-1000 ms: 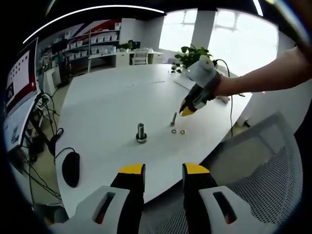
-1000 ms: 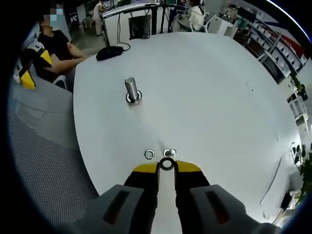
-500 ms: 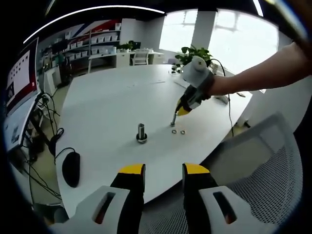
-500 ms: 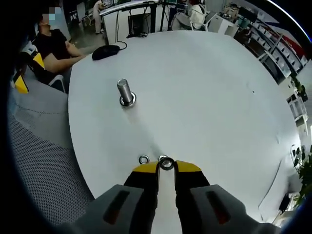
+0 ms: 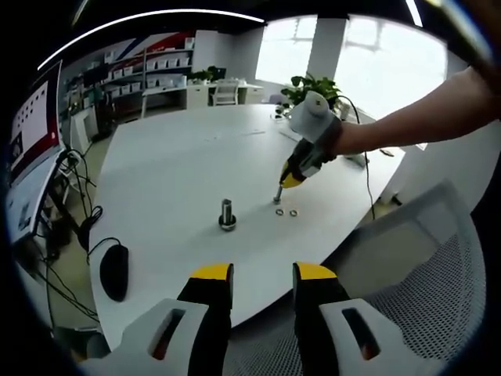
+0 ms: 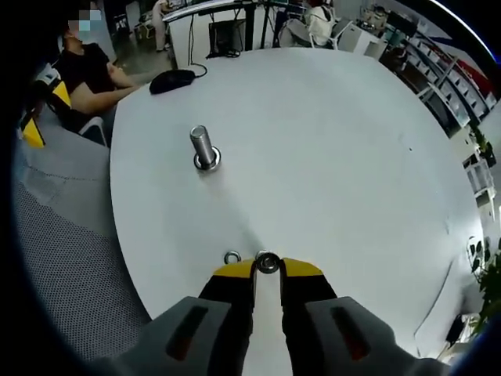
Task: Place the washer onto the threaded stud by aligning its center hole with the stud, sliding it down to the base, and recovering from edge contact or off-axis alignment until the washer reaches the visible bottom stop.
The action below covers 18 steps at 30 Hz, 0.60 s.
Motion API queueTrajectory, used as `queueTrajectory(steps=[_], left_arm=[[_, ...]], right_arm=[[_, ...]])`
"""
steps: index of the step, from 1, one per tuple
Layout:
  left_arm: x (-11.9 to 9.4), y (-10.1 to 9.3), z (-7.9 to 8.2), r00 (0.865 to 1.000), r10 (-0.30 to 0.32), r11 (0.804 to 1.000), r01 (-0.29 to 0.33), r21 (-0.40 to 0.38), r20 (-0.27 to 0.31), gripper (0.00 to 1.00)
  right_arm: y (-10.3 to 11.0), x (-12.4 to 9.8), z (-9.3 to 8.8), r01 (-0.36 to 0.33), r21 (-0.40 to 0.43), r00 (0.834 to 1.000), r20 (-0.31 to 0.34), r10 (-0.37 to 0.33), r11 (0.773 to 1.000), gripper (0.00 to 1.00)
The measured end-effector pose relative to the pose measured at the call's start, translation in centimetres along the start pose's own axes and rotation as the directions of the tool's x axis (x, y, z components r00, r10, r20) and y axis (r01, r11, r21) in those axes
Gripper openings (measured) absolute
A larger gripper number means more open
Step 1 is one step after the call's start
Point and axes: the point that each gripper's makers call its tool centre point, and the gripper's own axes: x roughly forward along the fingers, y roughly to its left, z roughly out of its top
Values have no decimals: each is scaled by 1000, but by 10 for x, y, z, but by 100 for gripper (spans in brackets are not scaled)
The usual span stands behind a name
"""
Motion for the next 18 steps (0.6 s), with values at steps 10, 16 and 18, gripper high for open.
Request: queueTrajectory(steps=[10, 16, 18], left_arm=[[0, 1, -1, 1000, 3, 1000, -3, -3, -5, 28], [0, 1, -1, 1000, 6, 1000, -7, -8, -7, 28], [0, 1, -2, 1000, 8, 1000, -8, -9, -9, 28]], right_arm=[[1, 10, -4, -21, -24, 999, -39, 20, 999, 14], [1, 28, -14, -37, -26, 997, -74, 35, 999, 14], [3, 31, -14, -43, -32, 996, -82, 40, 999, 14]])
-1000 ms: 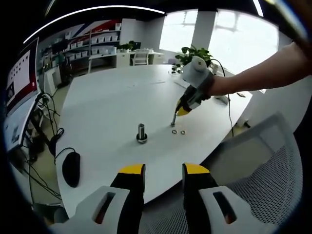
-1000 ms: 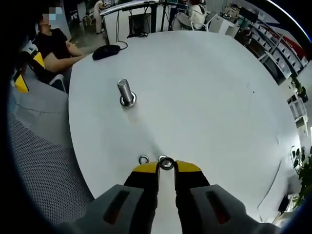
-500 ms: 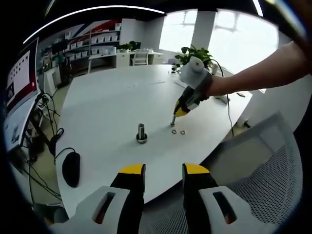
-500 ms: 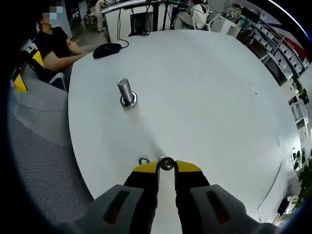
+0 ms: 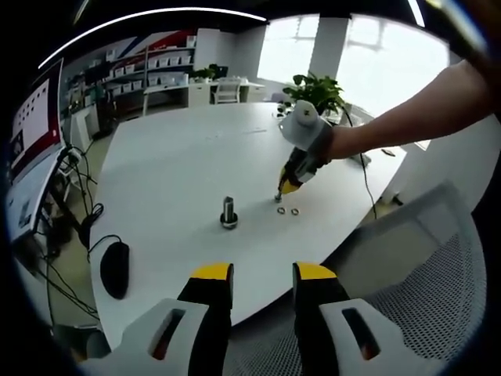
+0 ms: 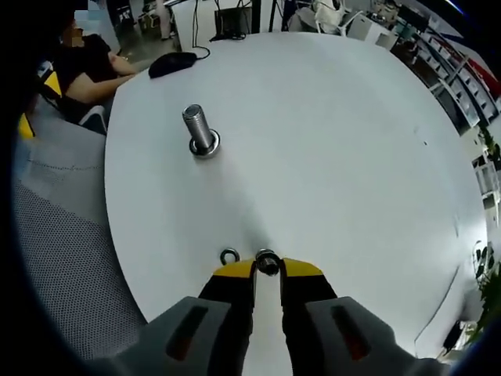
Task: Place the washer onto the threaded stud by aligning its center hole with the stud, sliding it down to the base, and recovering from edge contact or off-axis alignment until the washer reaches the visible bottom stop.
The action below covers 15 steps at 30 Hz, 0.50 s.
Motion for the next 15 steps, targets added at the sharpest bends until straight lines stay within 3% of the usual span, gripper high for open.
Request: queueTrajectory(steps=[3, 15], left_arm=[[0, 1, -1, 1000, 2, 1000, -2, -2, -2, 28], [0, 2, -2, 1000, 11, 1000, -11, 0, -8, 28]], right_arm=[[-1, 7, -3, -6, -17, 1000, -16, 6, 1000, 14], [2, 3, -14, -28, -21, 997, -68, 27, 999, 14]])
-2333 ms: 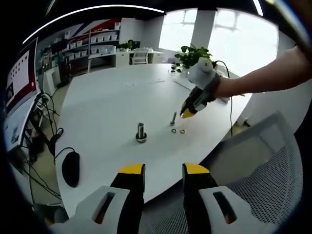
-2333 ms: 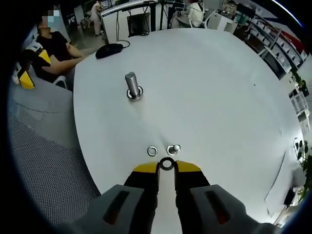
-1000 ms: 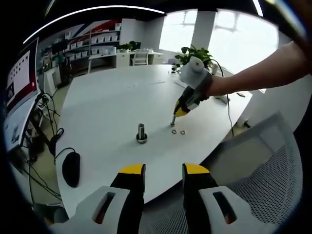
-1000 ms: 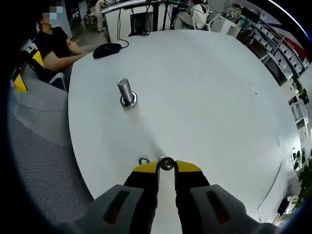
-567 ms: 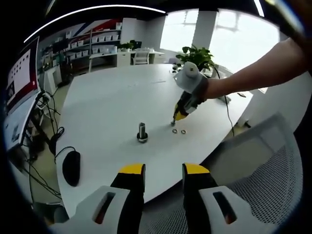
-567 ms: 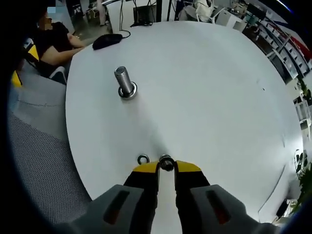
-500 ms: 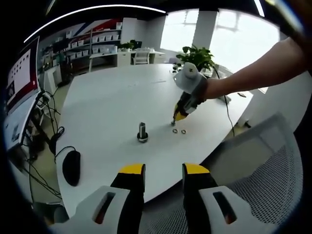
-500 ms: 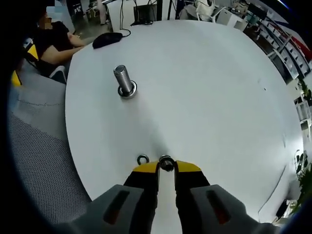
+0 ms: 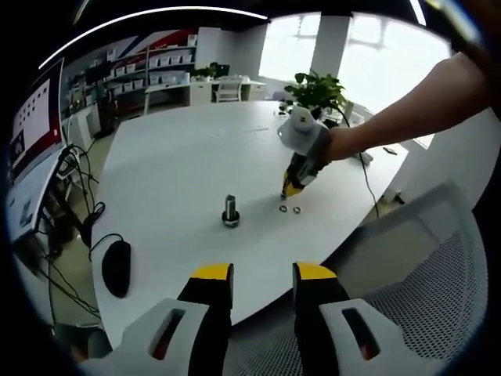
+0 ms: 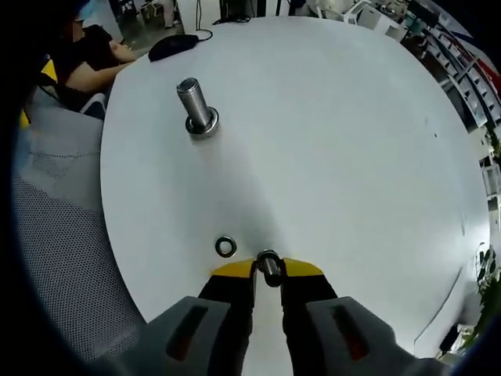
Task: Place the washer onto the threaded stud by aligning its center hole with the stud, sliding it down to the base, and recovering from edge contact or off-axis alignment until the washer reaches the visible bottom stop.
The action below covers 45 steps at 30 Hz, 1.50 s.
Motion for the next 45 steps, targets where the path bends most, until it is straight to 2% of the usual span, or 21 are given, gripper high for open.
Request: queueTrajectory(steps=[9, 26, 36, 45], left_arm=[[0, 0, -1, 1000, 0, 1000, 0, 4, -3, 28], [-2, 2, 3, 1000, 10, 1000, -10, -1, 18, 28], [-1, 2, 1, 1000, 13, 1000, -13, 5, 11, 28], [-2, 4, 1, 1000, 22, 1000, -22, -1, 13, 28]], right_arm=[[4, 1, -6, -3, -6, 1000, -7, 3, 1000, 16], [6, -3, -24, 3, 66, 1000, -28, -1, 998, 19], [16, -8, -45, -6, 115, 999, -34, 10, 993, 20], [30, -7, -53, -19, 134, 999, -34, 24, 991, 21]])
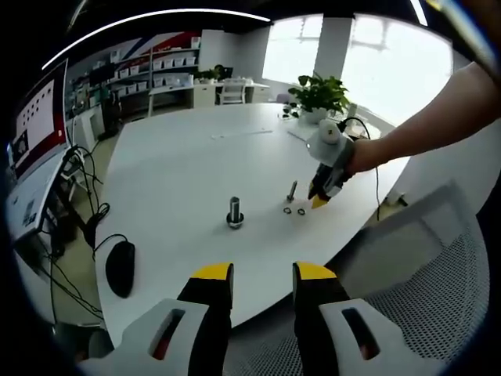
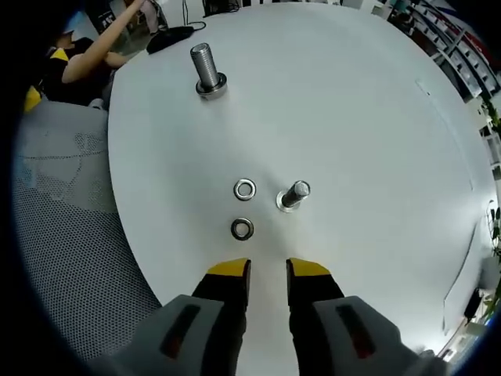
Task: Place the washer onto the threaded stud by aligning its center hole with the stud, sliding it down to the base, and recovering from edge contact or off-axis alignment until the washer reaches the visible bottom stop.
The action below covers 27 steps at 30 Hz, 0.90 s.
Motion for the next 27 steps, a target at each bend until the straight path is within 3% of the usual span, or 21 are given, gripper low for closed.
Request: queueTrajectory(steps=[10, 22, 27], left_arm=[[-1, -1, 1, 1000, 1, 1000, -1, 5, 1, 28], [-1, 0, 2, 1000, -2, 1000, 2, 10, 9, 28], [-1, 0, 3, 1000, -2, 1000, 2, 8, 12, 28]], right_arm=[[9, 3, 8, -17, -9, 1000, 25, 17, 1000, 25], [20, 0, 8, -19, -75, 1000, 18, 21, 997, 28], [20, 3, 11, -33, -49, 998, 45, 36, 998, 28]])
